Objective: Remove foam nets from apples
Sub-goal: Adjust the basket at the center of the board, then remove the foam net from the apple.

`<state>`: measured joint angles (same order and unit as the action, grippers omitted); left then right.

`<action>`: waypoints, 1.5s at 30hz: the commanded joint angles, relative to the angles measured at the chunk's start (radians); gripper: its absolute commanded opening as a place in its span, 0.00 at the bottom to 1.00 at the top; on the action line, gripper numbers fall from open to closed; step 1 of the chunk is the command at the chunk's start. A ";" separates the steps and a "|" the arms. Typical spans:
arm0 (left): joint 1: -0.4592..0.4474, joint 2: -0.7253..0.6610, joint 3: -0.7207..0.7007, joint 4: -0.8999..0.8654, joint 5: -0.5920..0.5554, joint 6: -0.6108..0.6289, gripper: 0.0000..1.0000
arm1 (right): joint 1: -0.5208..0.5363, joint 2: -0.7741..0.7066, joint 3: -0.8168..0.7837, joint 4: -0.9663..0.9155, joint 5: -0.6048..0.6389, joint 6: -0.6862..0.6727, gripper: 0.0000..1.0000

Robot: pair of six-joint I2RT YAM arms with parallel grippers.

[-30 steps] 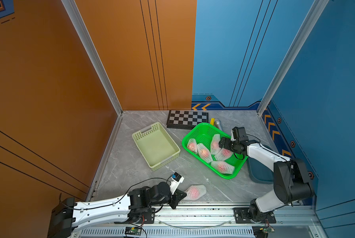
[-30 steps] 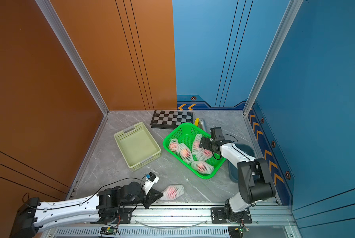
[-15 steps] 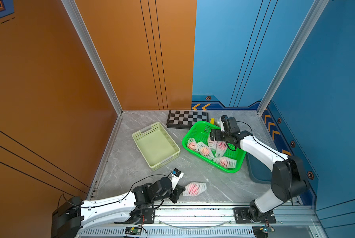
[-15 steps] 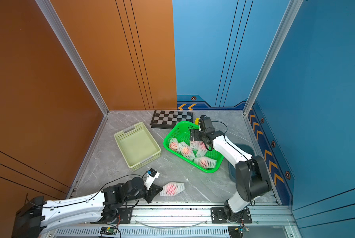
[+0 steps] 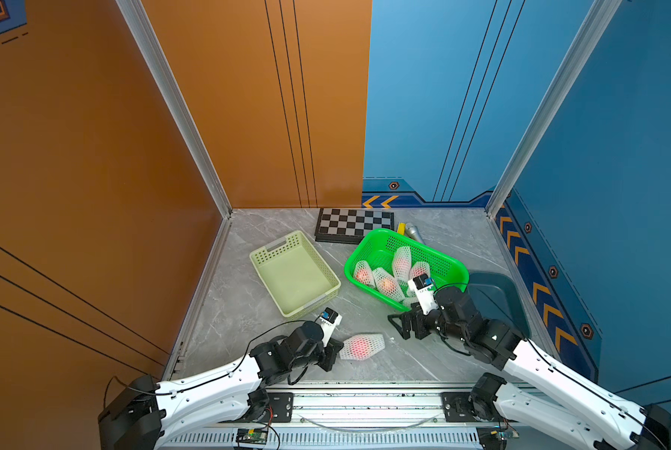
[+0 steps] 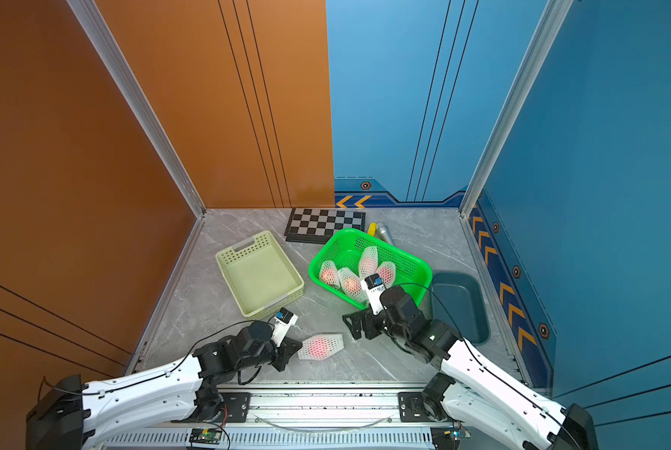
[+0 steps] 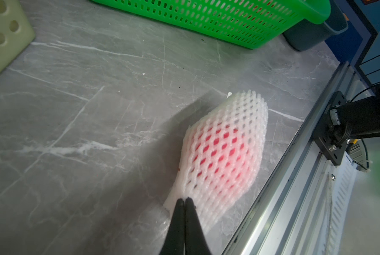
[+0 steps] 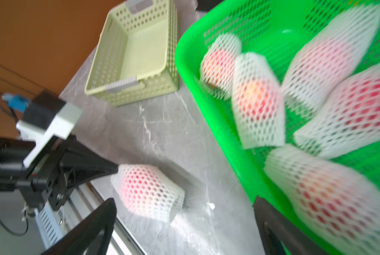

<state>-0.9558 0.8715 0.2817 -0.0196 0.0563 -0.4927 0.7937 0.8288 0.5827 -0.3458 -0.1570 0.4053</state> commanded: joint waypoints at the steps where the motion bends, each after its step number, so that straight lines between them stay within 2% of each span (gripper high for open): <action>1: 0.010 -0.001 -0.001 -0.031 0.007 0.017 0.00 | 0.078 0.016 -0.081 0.137 -0.008 0.077 0.98; 6: 0.008 0.004 -0.009 -0.043 -0.022 -0.002 0.00 | 0.188 0.097 -0.093 0.161 0.151 0.089 0.92; 8: 0.006 0.005 -0.013 -0.046 -0.038 -0.014 0.00 | 0.203 0.122 -0.096 0.154 0.219 0.108 0.82; 11: 0.004 0.014 -0.012 -0.059 -0.069 -0.024 0.00 | 0.202 0.150 -0.093 0.138 0.281 0.132 0.61; 16: -0.003 0.054 0.012 -0.103 -0.144 -0.035 0.00 | 0.199 0.183 -0.090 0.153 0.284 0.121 0.44; 19: -0.007 0.094 0.025 -0.102 -0.151 -0.032 0.00 | 0.188 0.215 -0.084 0.177 0.246 0.098 0.32; 24: -0.027 0.151 0.049 -0.102 -0.153 -0.021 0.00 | 0.173 0.287 -0.068 0.245 0.129 0.027 0.31; 28: -0.033 0.152 0.058 -0.109 -0.156 -0.015 0.00 | 0.166 0.342 -0.022 0.252 0.111 -0.020 0.32; 33: -0.035 0.073 0.058 -0.120 -0.135 0.005 0.00 | 0.151 0.365 -0.013 0.263 0.112 -0.020 0.37; 39: -0.019 -0.057 0.032 -0.148 -0.137 -0.001 0.36 | 0.140 0.368 -0.035 0.278 0.113 -0.010 0.38; 42: 0.005 -0.104 0.030 -0.160 -0.115 -0.003 0.49 | 0.139 0.372 -0.038 0.277 0.118 -0.014 0.38; 45: 0.027 -0.128 0.029 -0.154 -0.064 -0.005 0.57 | 0.137 0.375 -0.040 0.275 0.117 -0.016 0.39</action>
<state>-0.9455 0.7612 0.3161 -0.1505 -0.0544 -0.4999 0.9356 1.1934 0.5499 -0.0841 -0.0307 0.4072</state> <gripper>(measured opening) 0.558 0.386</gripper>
